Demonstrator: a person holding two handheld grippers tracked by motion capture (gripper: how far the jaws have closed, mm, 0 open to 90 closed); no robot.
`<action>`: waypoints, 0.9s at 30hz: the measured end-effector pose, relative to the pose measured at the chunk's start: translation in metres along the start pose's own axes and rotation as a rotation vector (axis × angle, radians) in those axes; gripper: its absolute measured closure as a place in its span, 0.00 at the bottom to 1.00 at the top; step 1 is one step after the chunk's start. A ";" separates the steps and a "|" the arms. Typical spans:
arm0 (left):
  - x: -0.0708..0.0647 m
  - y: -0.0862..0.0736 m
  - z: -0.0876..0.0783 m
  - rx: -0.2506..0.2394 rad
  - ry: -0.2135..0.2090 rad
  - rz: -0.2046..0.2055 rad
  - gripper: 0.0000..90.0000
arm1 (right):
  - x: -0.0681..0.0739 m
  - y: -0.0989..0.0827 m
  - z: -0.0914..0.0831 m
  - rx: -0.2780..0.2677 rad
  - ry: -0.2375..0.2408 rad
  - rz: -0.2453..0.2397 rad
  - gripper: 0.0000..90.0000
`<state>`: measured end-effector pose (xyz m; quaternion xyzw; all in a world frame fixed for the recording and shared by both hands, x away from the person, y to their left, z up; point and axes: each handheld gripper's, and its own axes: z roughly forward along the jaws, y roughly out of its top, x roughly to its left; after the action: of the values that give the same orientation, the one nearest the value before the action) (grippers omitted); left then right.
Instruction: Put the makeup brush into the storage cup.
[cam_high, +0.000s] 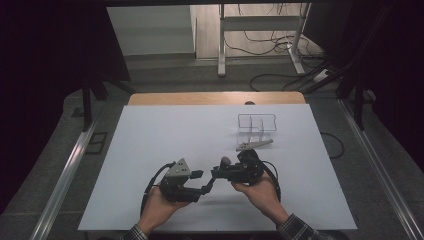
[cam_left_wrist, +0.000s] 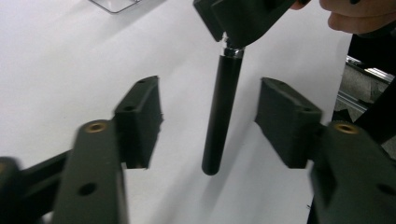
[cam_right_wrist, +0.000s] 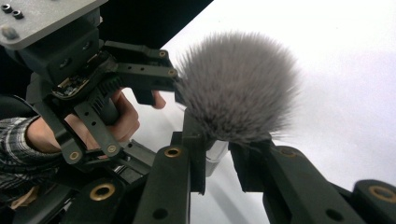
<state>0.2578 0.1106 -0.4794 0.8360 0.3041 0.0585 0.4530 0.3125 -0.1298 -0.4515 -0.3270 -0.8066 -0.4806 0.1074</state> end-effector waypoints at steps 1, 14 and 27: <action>0.001 0.000 0.000 0.002 0.006 0.000 0.38 | 0.000 0.000 -0.001 -0.002 -0.004 -0.004 0.85; 0.008 -0.002 0.003 0.038 0.016 -0.038 0.18 | -0.003 -0.002 -0.006 -0.008 -0.035 -0.024 0.85; 0.016 -0.005 -0.001 0.060 -0.004 -0.077 0.10 | -0.005 -0.005 -0.015 -0.021 -0.065 -0.051 0.85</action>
<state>0.2684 0.1222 -0.4853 0.8369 0.3369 0.0300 0.4304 0.3111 -0.1465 -0.4495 -0.3229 -0.8126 -0.4807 0.0652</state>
